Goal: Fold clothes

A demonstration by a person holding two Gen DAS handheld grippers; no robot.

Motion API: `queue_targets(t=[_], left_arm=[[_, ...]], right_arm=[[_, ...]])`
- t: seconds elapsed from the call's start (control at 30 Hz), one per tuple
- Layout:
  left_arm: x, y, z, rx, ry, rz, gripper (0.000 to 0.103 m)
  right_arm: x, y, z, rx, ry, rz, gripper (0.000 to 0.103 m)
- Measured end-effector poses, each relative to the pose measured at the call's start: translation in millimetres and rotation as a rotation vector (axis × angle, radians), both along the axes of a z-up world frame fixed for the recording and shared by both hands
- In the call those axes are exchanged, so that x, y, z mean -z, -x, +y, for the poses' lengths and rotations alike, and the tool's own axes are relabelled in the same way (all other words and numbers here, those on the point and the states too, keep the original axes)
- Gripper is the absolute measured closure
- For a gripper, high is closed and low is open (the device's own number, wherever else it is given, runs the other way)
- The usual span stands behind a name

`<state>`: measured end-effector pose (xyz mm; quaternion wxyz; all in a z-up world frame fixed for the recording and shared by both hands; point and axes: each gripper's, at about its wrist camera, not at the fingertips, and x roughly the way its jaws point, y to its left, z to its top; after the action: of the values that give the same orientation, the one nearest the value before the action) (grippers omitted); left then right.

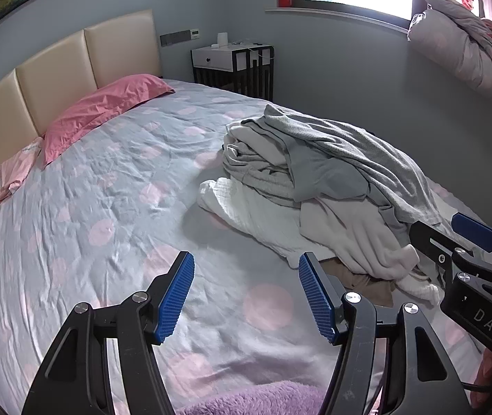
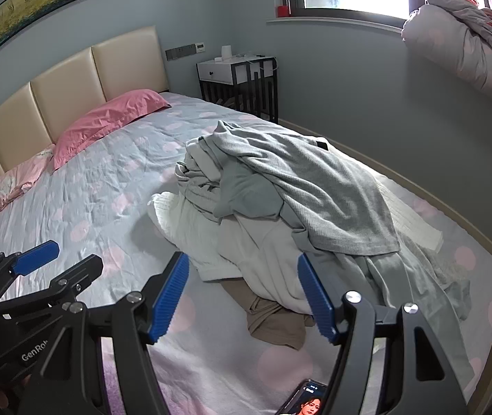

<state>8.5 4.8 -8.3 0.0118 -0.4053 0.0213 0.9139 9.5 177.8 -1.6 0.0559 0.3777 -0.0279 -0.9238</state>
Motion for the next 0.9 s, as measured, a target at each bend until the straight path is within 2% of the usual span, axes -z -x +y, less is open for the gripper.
queue_targets(t=[0.63, 0.8, 0.9], left_arm=[[5, 3, -2, -0.003, 0.008, -0.017, 0.038], [4, 4, -11, -0.016, 0.011, -0.008, 0.038], [2, 4, -25, -0.04, -0.016, 0.007, 0.038]], right_arm=[[5, 4, 0, -0.006, -0.013, -0.012, 0.039], [7, 7, 1, -0.014, -0.027, -0.012, 0.039], [7, 14, 11, -0.036, -0.003, -0.014, 0.038]])
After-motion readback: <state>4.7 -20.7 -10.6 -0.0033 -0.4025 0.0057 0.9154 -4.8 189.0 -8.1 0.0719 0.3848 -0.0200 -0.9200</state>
